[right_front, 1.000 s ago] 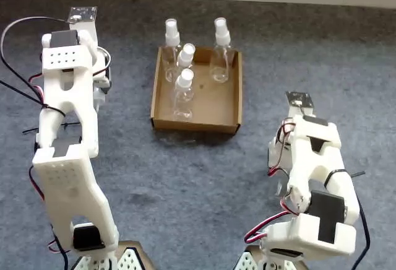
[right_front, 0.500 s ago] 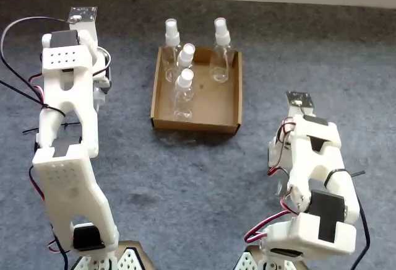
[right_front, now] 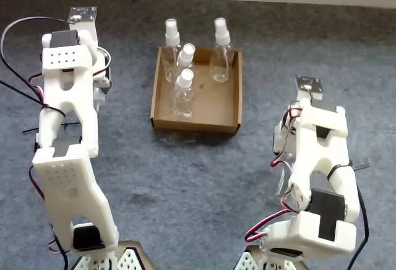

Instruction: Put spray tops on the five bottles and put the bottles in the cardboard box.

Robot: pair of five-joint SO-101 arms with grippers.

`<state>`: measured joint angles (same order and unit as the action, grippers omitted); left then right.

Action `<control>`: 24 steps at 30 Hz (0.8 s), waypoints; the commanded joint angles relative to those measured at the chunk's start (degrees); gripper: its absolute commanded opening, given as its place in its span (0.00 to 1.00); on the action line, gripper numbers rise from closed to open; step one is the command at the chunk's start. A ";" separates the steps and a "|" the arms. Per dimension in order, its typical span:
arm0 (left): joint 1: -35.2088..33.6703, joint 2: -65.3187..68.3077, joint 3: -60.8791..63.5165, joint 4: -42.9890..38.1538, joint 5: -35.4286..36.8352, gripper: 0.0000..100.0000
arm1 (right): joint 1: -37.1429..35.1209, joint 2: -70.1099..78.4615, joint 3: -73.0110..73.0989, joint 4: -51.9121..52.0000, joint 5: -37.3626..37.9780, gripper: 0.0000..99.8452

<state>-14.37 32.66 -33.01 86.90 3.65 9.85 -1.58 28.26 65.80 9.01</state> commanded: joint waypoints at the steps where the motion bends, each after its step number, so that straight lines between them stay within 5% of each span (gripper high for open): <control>1: -0.92 -4.00 -2.33 0.09 -0.26 0.00 | 0.22 -0.75 -1.71 -1.10 -0.18 0.18; 9: -0.92 -4.00 -2.33 0.35 -0.26 0.00 | 0.22 -0.84 0.48 -0.75 -0.53 0.19; 14: -0.92 -4.00 -2.33 0.18 -0.26 0.00 | 0.22 -0.75 0.66 -0.13 -2.37 0.28; 24: -1.01 -4.00 -2.33 0.35 -0.26 0.00 | 0.22 -0.84 2.68 -0.40 -2.90 0.19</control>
<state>-14.37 32.66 -33.01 86.90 3.65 9.76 -1.58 29.76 65.36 6.73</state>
